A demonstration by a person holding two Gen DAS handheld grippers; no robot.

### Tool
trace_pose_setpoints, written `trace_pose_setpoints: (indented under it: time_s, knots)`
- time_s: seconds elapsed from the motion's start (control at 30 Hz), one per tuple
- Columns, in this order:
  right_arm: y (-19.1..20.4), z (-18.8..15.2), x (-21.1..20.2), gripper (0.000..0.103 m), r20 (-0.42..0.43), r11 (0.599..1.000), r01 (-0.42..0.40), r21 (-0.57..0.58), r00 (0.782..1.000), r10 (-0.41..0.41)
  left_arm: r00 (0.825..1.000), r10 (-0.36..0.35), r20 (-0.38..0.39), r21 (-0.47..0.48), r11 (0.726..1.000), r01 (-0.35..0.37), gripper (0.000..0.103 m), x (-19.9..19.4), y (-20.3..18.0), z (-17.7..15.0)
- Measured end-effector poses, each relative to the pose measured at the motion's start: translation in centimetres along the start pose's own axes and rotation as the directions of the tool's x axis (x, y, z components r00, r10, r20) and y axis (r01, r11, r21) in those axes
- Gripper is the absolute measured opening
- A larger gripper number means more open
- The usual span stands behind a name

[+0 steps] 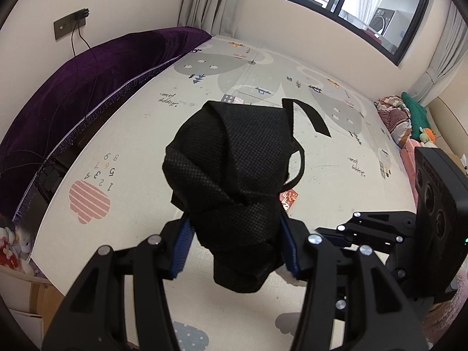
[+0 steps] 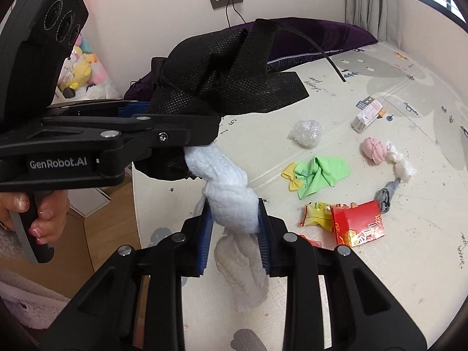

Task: Collect trash
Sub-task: 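Carry the black bag in the left tool and tissue in the right tool to the grey bin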

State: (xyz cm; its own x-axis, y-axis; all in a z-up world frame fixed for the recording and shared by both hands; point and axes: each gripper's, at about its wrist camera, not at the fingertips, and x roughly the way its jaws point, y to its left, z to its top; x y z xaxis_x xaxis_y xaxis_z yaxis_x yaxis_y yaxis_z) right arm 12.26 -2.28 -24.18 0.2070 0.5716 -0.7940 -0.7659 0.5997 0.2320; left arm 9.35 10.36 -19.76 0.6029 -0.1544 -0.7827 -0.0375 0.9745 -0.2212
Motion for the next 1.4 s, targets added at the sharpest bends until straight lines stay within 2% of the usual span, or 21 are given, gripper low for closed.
trace_pose_setpoints:
  time_s: [0.17, 0.33, 0.4, 0.43, 0.7, 0.87, 1.0, 1.1, 1.17, 1.23, 1.4]
  knots:
    - [0.6, 0.0, -5.1, 0.026, 0.042, 0.996, 0.091, 0.026, 0.995, -0.092, 0.997, -0.071, 0.027, 0.063, 0.996, 0.069, 0.053, -3.7, -2.5, 0.9]
    - [0.6, -0.7, -10.3, 0.024, 0.094, 0.978, 0.189, 0.088, 0.976, -0.197, 0.988, -0.139, 0.07, 0.162, 0.979, 0.126, 0.053, -6.8, -6.0, 1.8]
    - [0.4, -1.2, -11.9, 0.009, 0.102, 0.966, 0.229, 0.117, 0.965, -0.241, 0.984, -0.153, 0.093, 0.192, 0.972, 0.133, 0.053, -7.8, -7.2, 2.2]
    - [0.1, -1.6, -12.7, 0.009, 0.108, 0.961, 0.242, 0.136, 0.96, -0.257, 0.981, -0.163, 0.102, 0.209, 0.968, 0.139, 0.053, -8.2, -7.8, 2.4]
    - [-1.5, -5.2, -19.3, 0.007, 0.171, 0.925, 0.289, 0.249, 0.926, -0.335, 0.963, -0.249, 0.104, 0.319, 0.925, 0.205, 0.054, -9.6, -13.6, 2.4]
    - [-3.0, -8.2, -24.1, 0.007, 0.2, 0.892, 0.329, 0.311, 0.895, -0.4, 0.947, -0.308, 0.086, 0.368, 0.894, 0.257, 0.055, -9.6, -18.8, 2.2]
    - [-5.1, -12.4, -29.0, 0.007, 0.211, 0.851, 0.37, 0.372, 0.859, -0.466, 0.93, -0.36, 0.072, 0.449, 0.844, 0.292, 0.055, -9.8, -25.4, 1.3]
    - [-6.6, -16.8, -33.7, 0.007, 0.199, 0.8, 0.412, 0.435, 0.823, -0.532, 0.908, -0.418, 0.037, 0.499, 0.795, 0.346, 0.055, -10.0, -31.7, -0.1]
    - [-7.7, -20.5, -37.3, 0.007, 0.183, 0.752, 0.438, 0.493, 0.792, -0.582, 0.888, -0.459, 0.008, 0.535, 0.753, 0.384, 0.055, -10.4, -36.1, -1.4]
    - [-8.9, -24.5, -40.8, 0.007, 0.151, 0.686, 0.468, 0.557, 0.755, -0.638, 0.874, -0.485, -0.016, 0.569, 0.715, 0.407, 0.056, -10.5, -40.3, -2.7]
    - [-11.3, -35.1, -49.1, 0.007, 0.066, 0.513, 0.503, 0.695, 0.667, -0.742, 0.811, -0.569, -0.137, 0.608, 0.598, 0.522, 0.055, -9.7, -50.8, -6.2]
